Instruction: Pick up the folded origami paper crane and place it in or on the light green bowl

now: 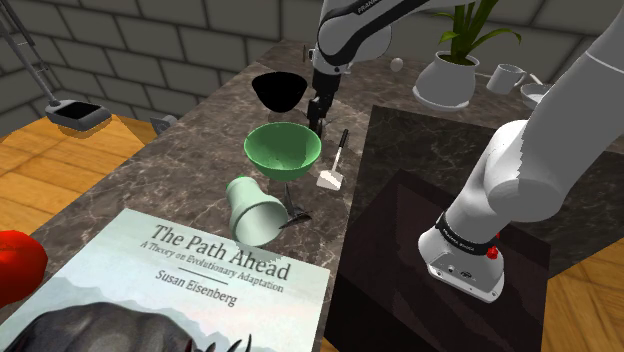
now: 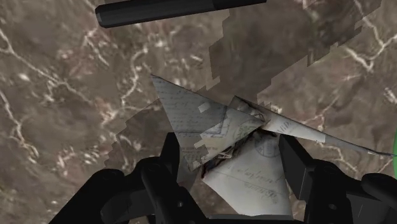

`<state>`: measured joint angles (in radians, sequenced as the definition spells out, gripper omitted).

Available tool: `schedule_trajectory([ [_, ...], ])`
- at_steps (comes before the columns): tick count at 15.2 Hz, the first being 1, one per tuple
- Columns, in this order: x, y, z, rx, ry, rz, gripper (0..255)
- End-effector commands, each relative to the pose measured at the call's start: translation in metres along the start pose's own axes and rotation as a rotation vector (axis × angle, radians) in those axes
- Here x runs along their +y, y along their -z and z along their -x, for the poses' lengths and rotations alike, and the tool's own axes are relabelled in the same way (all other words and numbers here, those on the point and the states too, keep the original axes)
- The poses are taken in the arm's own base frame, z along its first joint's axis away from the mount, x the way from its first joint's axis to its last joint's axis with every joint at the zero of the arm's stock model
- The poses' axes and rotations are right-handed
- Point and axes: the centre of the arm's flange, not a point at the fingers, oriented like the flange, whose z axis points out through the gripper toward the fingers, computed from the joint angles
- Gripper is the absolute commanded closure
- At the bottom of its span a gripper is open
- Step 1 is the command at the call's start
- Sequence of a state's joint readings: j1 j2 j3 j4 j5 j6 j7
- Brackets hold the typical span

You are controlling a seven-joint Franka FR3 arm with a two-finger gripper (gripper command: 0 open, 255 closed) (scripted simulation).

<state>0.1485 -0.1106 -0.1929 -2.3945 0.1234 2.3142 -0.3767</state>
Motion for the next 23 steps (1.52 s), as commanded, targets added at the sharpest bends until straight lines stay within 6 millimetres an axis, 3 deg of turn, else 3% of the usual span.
schedule_trajectory([
  [1, 0.0, 0.0, 0.0, -0.001, 0.0, 0.0, 255],
  [3, 0.0, -0.001, 0.0, -0.001, 0.0, 0.0, 255],
  [23, -0.011, 0.104, -0.006, -0.001, 0.0, 0.0, 255],
])
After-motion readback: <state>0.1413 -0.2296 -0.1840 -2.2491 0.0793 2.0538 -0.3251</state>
